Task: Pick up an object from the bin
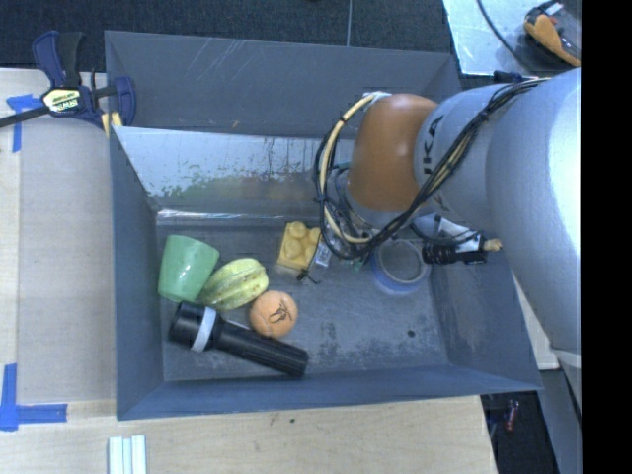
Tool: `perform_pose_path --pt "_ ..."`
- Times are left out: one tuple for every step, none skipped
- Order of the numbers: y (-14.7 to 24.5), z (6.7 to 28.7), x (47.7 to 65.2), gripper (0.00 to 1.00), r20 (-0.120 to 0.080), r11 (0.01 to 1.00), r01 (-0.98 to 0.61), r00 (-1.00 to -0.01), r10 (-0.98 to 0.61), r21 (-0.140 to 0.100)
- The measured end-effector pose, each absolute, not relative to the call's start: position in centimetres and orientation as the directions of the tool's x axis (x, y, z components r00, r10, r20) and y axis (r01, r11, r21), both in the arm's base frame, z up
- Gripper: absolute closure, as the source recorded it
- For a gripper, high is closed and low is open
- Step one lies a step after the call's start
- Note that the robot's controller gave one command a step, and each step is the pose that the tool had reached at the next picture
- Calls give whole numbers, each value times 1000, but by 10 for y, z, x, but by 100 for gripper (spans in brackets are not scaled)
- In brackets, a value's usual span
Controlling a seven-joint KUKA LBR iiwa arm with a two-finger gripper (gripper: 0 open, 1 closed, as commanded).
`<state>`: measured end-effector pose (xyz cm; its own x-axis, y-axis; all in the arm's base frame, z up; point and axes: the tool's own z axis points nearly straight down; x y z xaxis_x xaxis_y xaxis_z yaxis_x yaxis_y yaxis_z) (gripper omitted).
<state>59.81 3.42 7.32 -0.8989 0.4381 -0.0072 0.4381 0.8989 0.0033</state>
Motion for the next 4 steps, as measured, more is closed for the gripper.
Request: perform_pose_path --pt "34 80 597 100 -7 899 438 -899 438 3" --pt "34 99 597 100 -5 899 438 -899 438 2" --pt "33 116 598 100 -11 899 437 -899 437 5" --pt "33 139 595 100 0 900 437 -900 437 -1"
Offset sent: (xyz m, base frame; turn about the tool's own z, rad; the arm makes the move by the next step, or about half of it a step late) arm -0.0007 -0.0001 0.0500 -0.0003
